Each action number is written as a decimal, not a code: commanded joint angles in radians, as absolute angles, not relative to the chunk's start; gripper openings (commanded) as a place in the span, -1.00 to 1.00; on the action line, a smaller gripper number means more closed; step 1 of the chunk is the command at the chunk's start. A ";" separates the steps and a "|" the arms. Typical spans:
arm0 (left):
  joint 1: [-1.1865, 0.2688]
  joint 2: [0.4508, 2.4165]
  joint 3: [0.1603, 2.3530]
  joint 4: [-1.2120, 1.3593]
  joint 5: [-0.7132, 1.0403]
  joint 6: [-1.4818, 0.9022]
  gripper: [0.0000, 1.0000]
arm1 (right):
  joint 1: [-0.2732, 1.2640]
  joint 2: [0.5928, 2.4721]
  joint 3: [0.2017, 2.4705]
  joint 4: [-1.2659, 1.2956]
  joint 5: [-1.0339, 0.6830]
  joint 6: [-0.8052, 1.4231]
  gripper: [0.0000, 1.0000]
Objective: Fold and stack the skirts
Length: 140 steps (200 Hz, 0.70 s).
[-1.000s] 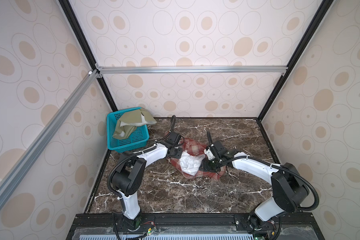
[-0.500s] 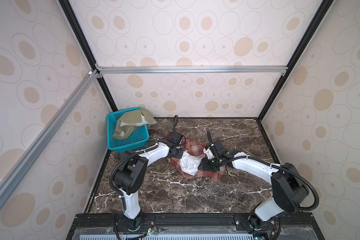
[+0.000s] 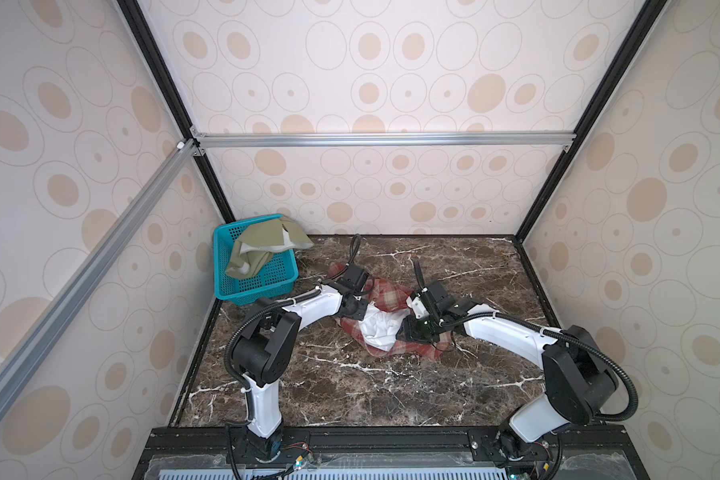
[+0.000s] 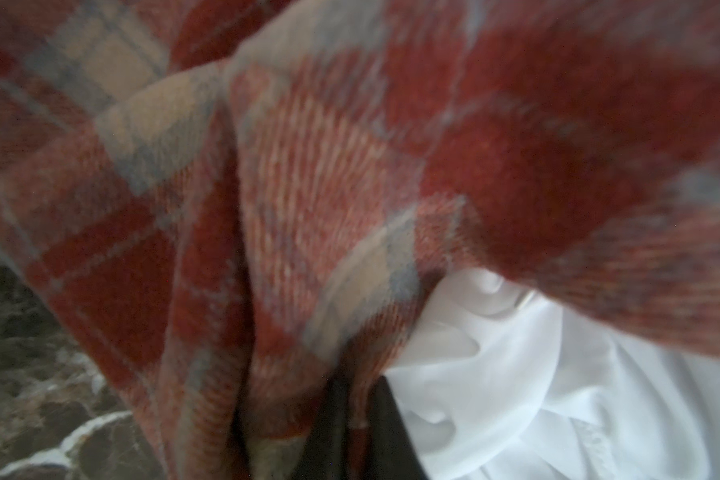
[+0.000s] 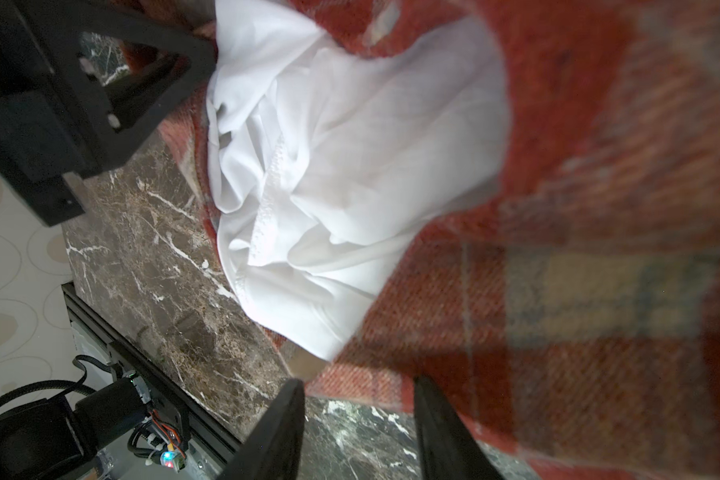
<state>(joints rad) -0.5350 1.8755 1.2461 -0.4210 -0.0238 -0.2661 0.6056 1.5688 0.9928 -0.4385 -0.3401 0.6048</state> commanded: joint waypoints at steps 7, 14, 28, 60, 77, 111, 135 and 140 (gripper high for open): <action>-0.538 1.817 1.259 -0.429 -0.083 -0.290 -1.00 | 0.610 1.539 1.027 -0.520 -0.303 0.573 -0.08; -0.538 1.790 1.249 -0.414 -0.084 -0.298 -1.00 | 0.609 1.530 1.029 -0.524 -0.299 0.574 -0.09; -0.538 1.738 1.239 -0.398 -0.095 -0.310 -1.00 | 0.607 1.502 1.025 -0.524 -0.284 0.574 -0.10; -0.538 1.640 1.218 -0.378 -0.100 -0.361 -1.00 | 0.607 1.451 1.043 -0.540 -0.237 0.556 -0.11; -0.537 1.594 1.202 -0.368 -0.096 -0.388 -1.00 | 0.607 1.454 1.069 -0.574 -0.206 0.536 -0.16; -0.537 1.507 1.149 -0.341 -0.108 -0.424 -1.00 | 0.608 1.483 1.104 -0.636 -0.092 0.512 -0.34; -0.535 1.473 1.117 -0.320 -0.086 -0.443 -1.00 | 0.608 1.504 1.108 -0.626 -0.015 0.513 -0.28; -0.534 1.470 1.115 -0.319 -0.082 -0.447 -1.00 | 0.607 1.509 1.110 -0.619 -0.002 0.511 -0.26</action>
<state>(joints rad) -0.5358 1.5047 1.1320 -0.3489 -0.0811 -0.4049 0.6056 1.4773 1.0843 -0.5831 -0.1200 0.5278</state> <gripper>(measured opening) 0.049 0.355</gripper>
